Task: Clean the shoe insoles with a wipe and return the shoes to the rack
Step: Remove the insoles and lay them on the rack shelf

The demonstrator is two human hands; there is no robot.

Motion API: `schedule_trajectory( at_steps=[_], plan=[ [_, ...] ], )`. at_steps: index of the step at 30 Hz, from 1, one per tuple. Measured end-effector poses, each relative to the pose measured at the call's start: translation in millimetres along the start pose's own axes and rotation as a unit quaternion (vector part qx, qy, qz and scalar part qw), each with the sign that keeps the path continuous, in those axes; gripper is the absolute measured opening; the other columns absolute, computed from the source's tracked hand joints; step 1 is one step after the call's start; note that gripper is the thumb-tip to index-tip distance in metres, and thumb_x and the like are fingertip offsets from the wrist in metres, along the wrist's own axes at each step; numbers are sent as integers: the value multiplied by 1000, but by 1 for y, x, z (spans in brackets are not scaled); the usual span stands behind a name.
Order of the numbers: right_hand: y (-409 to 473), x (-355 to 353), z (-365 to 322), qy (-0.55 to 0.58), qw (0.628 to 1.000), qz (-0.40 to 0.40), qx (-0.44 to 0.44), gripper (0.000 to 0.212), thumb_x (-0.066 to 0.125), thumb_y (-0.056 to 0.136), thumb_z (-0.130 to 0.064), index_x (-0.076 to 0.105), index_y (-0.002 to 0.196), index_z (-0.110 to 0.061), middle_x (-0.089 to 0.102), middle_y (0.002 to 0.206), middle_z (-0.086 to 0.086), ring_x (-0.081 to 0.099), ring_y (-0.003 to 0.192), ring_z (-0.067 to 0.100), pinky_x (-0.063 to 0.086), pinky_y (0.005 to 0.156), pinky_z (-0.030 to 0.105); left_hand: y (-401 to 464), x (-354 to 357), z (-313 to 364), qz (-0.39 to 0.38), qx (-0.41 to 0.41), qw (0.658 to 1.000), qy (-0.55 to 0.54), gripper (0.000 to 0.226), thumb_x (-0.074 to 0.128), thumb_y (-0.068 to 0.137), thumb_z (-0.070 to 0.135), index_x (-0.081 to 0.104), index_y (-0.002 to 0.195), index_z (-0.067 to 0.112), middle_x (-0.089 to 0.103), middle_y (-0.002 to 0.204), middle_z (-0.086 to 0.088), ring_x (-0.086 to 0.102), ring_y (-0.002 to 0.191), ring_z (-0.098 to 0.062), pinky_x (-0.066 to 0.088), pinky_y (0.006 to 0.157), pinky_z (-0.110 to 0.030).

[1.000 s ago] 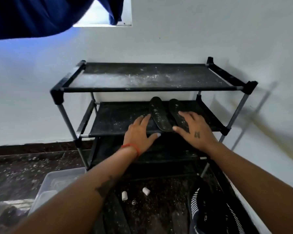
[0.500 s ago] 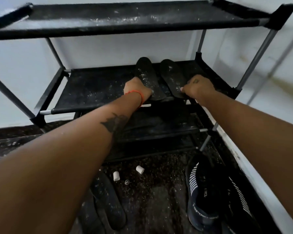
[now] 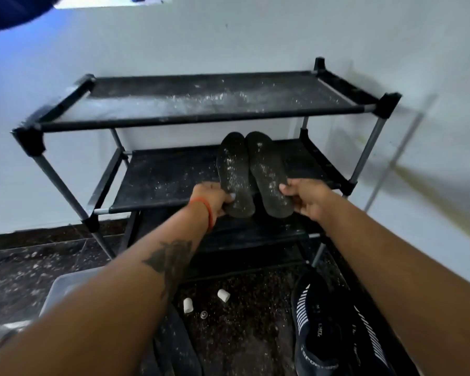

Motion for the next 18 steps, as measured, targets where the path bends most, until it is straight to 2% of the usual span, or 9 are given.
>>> schedule_trajectory(
  at_steps=[3,5,8,13,18],
  plan=[
    [-32,2,15,20,999,-21,15,20,55,91,-3,61,108,-11,63,81,-2,59,70,9,50,43,15,-37,-8,-9,9,-11,999,-29,22,58,86,-11,58,98,7,64,88,-6,61,78,-18,53,63,-33],
    [-49,1,31,40,999,-18,29,27,58,89,-2,60,114,-9,66,85,1,62,69,10,50,43,17,-58,-13,-18,19,-17,999,-41,32,58,86,-10,55,112,9,63,89,-4,61,78,-16,52,58,-30],
    [-80,-1,56,64,997,-11,40,26,60,86,1,60,111,-9,68,85,3,65,65,10,50,45,19,-91,-18,-39,21,-31,998,-53,36,56,87,-9,51,117,9,62,88,-1,60,78,-15,52,58,-32],
    [-115,-10,112,69,995,3,72,25,62,83,5,59,101,-12,69,85,3,66,70,14,50,50,23,-127,-21,-91,-4,-47,998,-52,43,52,89,-9,45,124,14,65,89,0,62,81,-16,55,63,-36],
    [-120,-19,184,51,989,12,135,25,62,82,6,60,99,-12,72,82,2,67,71,16,51,55,26,-130,-29,-162,-18,-85,995,-41,44,53,89,-8,47,120,22,68,95,-1,65,85,-17,57,70,-38]
  ],
)
Point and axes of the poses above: each hand's wrist, its own y-axis towards the middle knuckle, its own x-axis out of the palm, z = x × y, the point moved 3 cm from there along y, towards the middle knuckle
